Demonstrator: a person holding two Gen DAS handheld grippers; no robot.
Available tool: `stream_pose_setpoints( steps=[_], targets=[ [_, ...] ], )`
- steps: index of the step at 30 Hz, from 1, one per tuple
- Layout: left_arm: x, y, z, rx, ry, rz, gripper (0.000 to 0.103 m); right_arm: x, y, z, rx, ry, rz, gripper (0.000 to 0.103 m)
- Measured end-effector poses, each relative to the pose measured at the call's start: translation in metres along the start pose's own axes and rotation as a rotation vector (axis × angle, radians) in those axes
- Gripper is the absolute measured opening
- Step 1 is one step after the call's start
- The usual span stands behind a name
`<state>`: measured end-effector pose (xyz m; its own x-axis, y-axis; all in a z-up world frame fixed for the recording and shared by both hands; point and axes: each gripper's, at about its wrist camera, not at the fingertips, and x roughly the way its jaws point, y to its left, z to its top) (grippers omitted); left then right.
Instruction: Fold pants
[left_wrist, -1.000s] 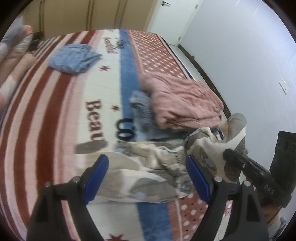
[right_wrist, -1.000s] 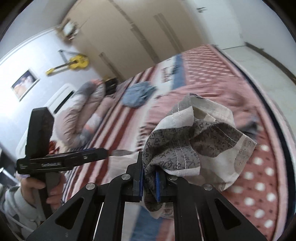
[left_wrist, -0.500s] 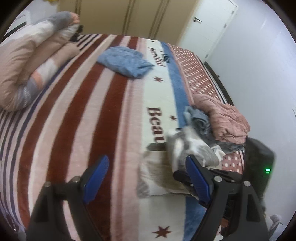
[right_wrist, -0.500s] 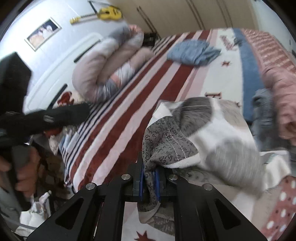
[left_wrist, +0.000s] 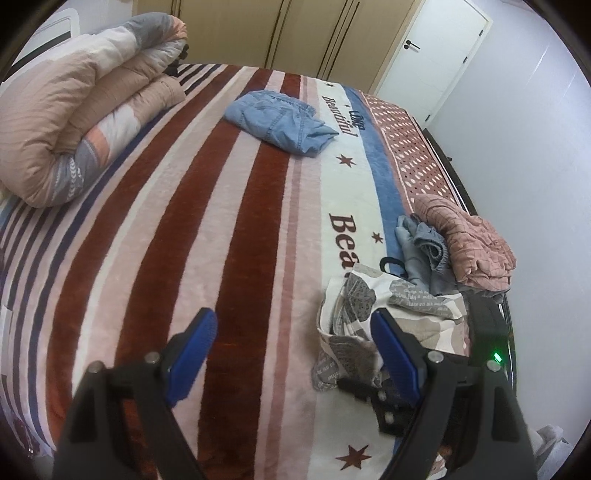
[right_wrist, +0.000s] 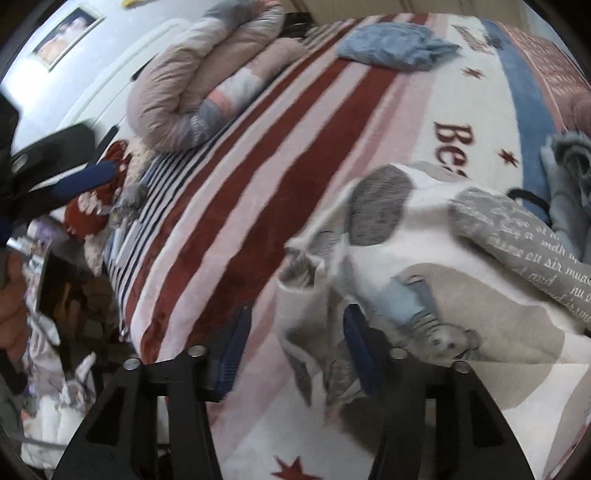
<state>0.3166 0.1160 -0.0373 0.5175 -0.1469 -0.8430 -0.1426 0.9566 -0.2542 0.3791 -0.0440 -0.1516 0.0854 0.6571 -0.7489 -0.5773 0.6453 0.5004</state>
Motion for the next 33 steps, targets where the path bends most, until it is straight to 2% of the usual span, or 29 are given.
stream_pose_setpoints(
  steps=[2, 4, 7, 9, 11, 16, 18, 21, 24, 27, 30, 33],
  targets=[
    [-0.001, 0.000, 0.001, -0.002, -0.002, -0.003, 0.082, -0.012, 0.010, -0.003, -0.024, -0.008, 0.039, 0.049],
    [-0.002, 0.000, 0.002, -0.004, -0.008, -0.001, 0.082, -0.032, 0.014, -0.006, -0.031, -0.053, 0.046, 0.049],
    [-0.003, -0.001, 0.003, 0.011, -0.011, 0.006, 0.082, -0.060, 0.002, -0.003, -0.007, -0.120, -0.007, 0.049],
    [-0.001, -0.002, 0.003, 0.026, -0.007, 0.011, 0.082, -0.064, -0.010, 0.001, -0.010, -0.126, -0.069, 0.049],
    [0.001, -0.003, 0.001, 0.030, -0.003, 0.010, 0.082, -0.053, -0.021, 0.003, -0.023, -0.095, -0.114, 0.049],
    [0.004, -0.005, -0.004, 0.024, 0.006, 0.011, 0.082, -0.013, -0.036, -0.004, 0.009, -0.003, -0.043, 0.045],
    [0.005, -0.005, -0.006, 0.027, 0.011, 0.013, 0.082, -0.004, -0.034, -0.011, 0.008, 0.029, -0.021, 0.045],
    [0.006, -0.004, -0.009, 0.030, 0.018, 0.015, 0.082, 0.004, -0.028, -0.024, 0.023, 0.083, 0.056, 0.045],
    [0.008, -0.004, -0.010, 0.026, 0.022, 0.012, 0.082, 0.007, -0.014, -0.037, -0.025, 0.110, 0.068, 0.045],
    [0.007, -0.004, -0.008, 0.021, 0.018, 0.007, 0.082, 0.003, -0.002, -0.039, -0.054, 0.075, 0.062, 0.045],
    [0.005, -0.004, -0.007, 0.024, 0.014, 0.018, 0.082, -0.008, -0.012, -0.033, 0.057, -0.039, 0.022, 0.045],
    [0.005, -0.003, -0.007, 0.024, 0.013, 0.019, 0.082, -0.007, -0.015, -0.029, 0.076, -0.054, 0.015, 0.045]
  ],
)
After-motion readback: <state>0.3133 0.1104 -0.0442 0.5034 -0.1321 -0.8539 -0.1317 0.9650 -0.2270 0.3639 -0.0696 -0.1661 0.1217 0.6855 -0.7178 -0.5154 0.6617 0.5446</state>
